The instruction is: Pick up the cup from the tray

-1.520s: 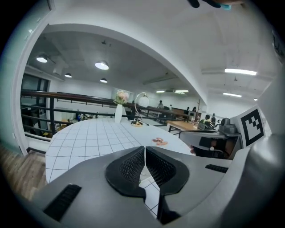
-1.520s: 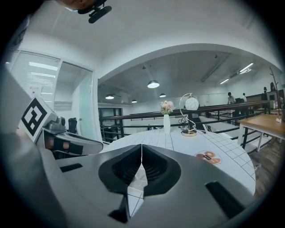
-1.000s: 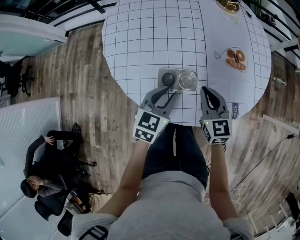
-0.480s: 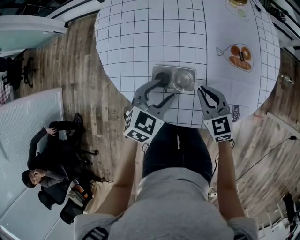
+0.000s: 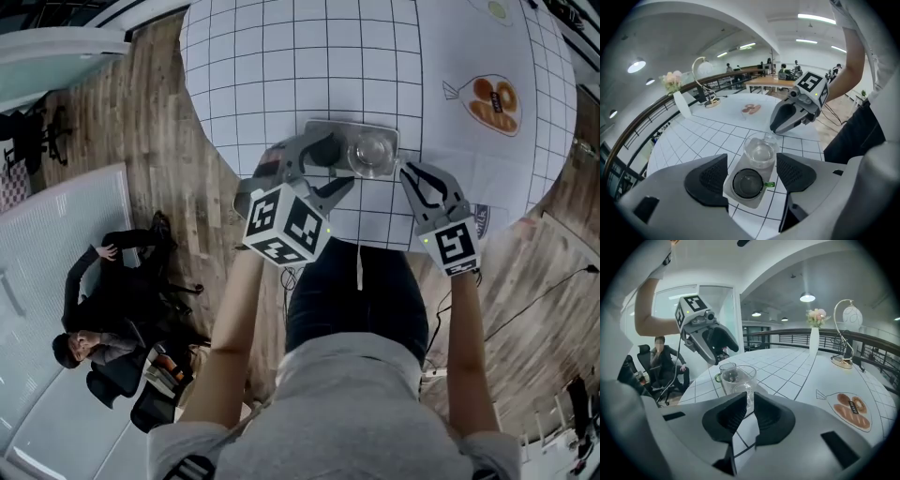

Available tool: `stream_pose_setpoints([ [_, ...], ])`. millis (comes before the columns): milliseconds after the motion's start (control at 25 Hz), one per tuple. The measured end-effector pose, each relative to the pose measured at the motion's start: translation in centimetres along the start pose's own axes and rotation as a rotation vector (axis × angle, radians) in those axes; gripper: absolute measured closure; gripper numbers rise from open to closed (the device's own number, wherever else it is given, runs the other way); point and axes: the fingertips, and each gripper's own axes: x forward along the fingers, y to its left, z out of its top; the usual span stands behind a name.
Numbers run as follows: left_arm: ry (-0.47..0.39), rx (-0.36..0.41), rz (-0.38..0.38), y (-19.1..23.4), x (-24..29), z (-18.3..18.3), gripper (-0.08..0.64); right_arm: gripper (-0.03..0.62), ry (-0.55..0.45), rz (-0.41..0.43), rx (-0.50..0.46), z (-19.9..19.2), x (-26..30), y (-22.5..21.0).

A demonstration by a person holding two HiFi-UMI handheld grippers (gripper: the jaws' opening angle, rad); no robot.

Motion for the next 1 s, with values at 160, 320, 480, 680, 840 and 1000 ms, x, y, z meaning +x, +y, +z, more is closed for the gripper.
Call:
stream_pose_setpoints([
  [160,0.03,0.049,-0.1,-0.3,1.0,0.4,0.212,0.576,0.001,0.021,-0.017,0.3,0.7,0.0],
  [320,0.077,0.087,-0.182,-1.1,1.9,0.2,0.21,0.477,0.005,0.042,0.023,0.2,1.2,-0.1],
  [480,0.116,0.114,-0.22,-1.3,2.7,0.0,0.21,0.466,0.045,0.08,-0.046,-0.2,1.7,0.0],
  [680,0.173,0.183,-0.288,-1.4,3.6,-0.2,0.21,0.466,0.1,0.127,-0.125,-0.8,2.6,0.2],
  [840,0.2,0.207,-0.324,-1.8,4.2,-0.2,0.21,0.466,0.141,0.144,-0.178,-1.2,3.2,0.3],
  [1000,0.23,0.219,-0.339,-2.0,5.0,-0.4,0.21,0.466,0.157,0.14,-0.189,-1.2,3.3,0.2],
])
